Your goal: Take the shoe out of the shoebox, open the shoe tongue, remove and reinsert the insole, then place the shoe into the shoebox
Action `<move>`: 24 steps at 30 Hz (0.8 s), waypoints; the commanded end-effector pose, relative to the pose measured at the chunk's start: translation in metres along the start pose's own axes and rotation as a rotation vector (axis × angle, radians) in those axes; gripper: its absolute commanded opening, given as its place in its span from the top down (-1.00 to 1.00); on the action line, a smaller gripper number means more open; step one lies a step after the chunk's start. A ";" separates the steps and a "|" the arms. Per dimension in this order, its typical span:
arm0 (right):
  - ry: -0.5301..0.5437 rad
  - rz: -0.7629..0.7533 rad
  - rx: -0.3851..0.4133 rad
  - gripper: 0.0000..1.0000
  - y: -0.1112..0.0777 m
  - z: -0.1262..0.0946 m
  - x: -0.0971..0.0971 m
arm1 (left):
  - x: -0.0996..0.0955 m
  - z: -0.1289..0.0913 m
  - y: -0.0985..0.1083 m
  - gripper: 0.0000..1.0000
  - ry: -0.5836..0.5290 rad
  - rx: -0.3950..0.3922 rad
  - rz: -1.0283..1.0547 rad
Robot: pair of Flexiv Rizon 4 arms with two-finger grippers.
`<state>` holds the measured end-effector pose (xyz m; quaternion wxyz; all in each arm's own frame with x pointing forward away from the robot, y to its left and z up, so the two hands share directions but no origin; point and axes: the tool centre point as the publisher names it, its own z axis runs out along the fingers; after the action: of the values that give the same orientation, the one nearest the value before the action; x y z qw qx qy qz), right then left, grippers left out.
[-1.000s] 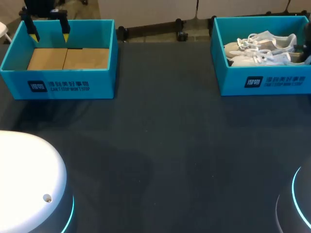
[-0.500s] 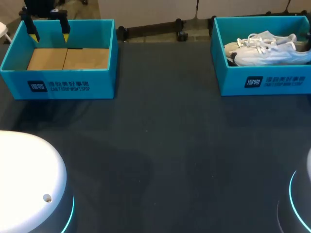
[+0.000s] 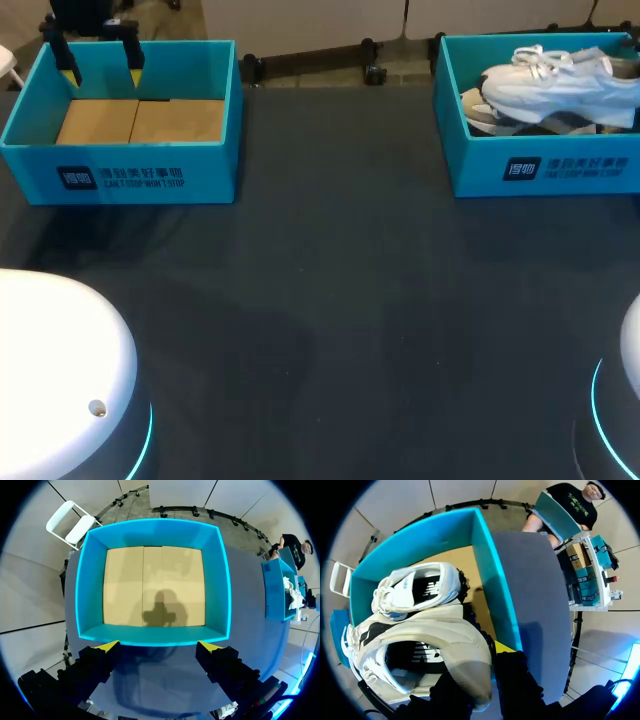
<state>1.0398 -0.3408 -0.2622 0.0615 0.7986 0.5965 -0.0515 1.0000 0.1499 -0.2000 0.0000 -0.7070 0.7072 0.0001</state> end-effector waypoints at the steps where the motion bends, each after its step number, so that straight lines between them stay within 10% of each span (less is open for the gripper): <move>1: -0.006 0.006 -0.018 1.00 -0.011 -0.026 -0.003 | 0.000 0.000 0.000 -1.00 0.000 0.000 0.000; 9: -0.024 0.037 -0.033 1.00 -0.023 -0.066 -0.012 | 0.000 0.000 0.000 -1.00 0.000 0.000 0.000; 24: -0.023 0.055 -0.074 1.00 -0.131 -0.124 0.012 | 0.000 0.000 0.000 -1.00 0.000 0.000 0.000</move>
<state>0.9615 -0.2898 -0.1588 0.0623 0.8134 0.5750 -0.0615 1.0000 0.1500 -0.2000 0.0000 -0.7071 0.7071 0.0001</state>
